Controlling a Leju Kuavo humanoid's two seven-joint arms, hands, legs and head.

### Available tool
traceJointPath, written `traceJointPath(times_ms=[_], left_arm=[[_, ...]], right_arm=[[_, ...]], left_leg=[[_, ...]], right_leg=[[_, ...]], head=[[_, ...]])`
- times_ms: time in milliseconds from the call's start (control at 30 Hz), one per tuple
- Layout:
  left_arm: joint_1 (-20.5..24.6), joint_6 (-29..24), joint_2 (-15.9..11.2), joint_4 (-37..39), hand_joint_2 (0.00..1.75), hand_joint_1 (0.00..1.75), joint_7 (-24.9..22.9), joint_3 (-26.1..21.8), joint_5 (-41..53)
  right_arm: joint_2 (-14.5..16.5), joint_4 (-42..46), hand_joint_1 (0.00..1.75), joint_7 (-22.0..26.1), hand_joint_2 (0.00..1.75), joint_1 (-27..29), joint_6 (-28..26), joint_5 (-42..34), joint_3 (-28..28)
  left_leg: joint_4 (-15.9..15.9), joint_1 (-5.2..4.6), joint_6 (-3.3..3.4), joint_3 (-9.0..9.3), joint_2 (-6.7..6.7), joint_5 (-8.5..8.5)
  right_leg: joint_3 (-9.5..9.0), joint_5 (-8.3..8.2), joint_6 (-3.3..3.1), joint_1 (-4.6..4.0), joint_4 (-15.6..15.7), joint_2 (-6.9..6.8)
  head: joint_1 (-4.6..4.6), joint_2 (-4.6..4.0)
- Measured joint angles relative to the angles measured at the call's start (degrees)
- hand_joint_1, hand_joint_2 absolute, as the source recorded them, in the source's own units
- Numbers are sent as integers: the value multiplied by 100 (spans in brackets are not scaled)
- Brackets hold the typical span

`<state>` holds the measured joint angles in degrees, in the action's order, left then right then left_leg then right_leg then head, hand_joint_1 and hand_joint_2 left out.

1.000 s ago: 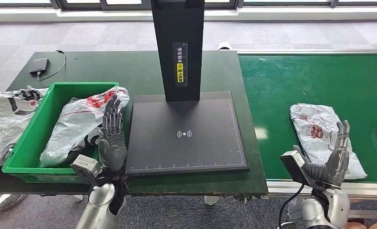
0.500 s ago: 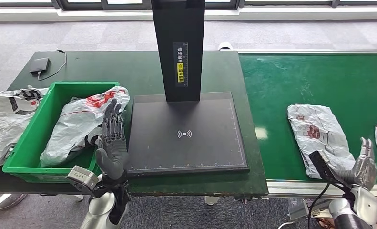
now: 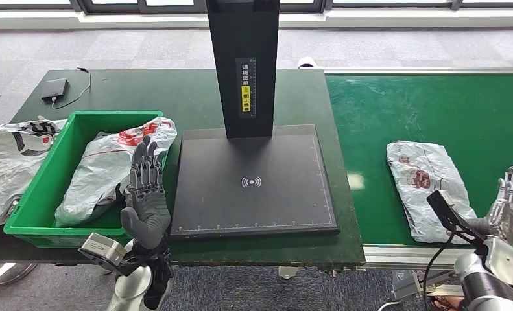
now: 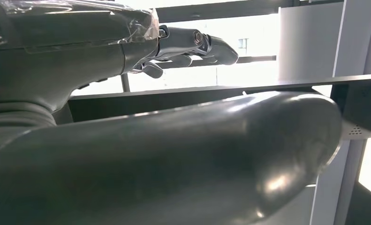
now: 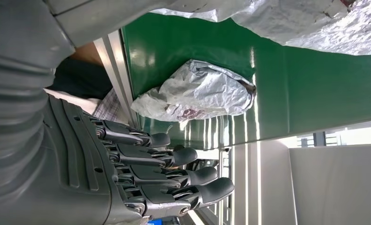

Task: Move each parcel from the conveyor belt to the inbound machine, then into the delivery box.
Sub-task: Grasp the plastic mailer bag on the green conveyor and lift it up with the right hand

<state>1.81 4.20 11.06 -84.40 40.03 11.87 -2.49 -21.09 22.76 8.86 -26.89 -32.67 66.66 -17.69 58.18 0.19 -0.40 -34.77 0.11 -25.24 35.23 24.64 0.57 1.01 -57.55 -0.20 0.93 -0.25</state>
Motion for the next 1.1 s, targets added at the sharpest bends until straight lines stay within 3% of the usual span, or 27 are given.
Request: traceJointPath(times_ms=[133, 567, 600, 700, 733, 1100], left_arm=[[11, 76, 1, 0, 0, 0, 1, -10, 5], [298, 373, 3, 275, 0, 0, -1, -55, 90], [329, 396, 3, 316, 0, 0, -1, -59, 95], [415, 439, 14, 427, 0, 0, -1, -74, 113], [435, 442, 20, 453, 0, 0, -1, -80, 122], [432, 392, 35, 538, 0, 0, -1, -120, 162]], right_arm=[[-16, -126, 0, -341, 175, -172, 346, 223, 2], [134, -597, 0, -1405, 175, -163, 2813, 795, 187], [153, -605, 36, -1428, 175, -149, 2935, 824, 189], [207, -608, 167, -1386, 175, -140, 3211, 958, 269], [224, -608, 175, -1322, 175, -141, 3211, 1012, 320], [462, -602, 175, -817, 175, -147, 2451, 910, 479]], left_leg=[[0, 0, 0, 0, 0, 0], [0, 2, 0, 1, -8, 0], [0, 3, -1, 3, -8, 0], [0, 7, -2, 16, -4, -3], [0, 9, -2, 22, -4, -5], [0, 12, 1, 29, -6, 1]], right_leg=[[1, 0, 0, 0, 0, 0], [0, 1, -1, -3, 0, -12], [-2, 2, -1, -4, 0, -11], [-15, 2, -1, -8, 2, -3], [-22, 3, -1, -10, 3, -1], [-36, -6, 1, -11, 5, -2]], head=[[1, -1], [0, 0], [0, 0], [-1, 0], [-1, 0], [0, -1]])
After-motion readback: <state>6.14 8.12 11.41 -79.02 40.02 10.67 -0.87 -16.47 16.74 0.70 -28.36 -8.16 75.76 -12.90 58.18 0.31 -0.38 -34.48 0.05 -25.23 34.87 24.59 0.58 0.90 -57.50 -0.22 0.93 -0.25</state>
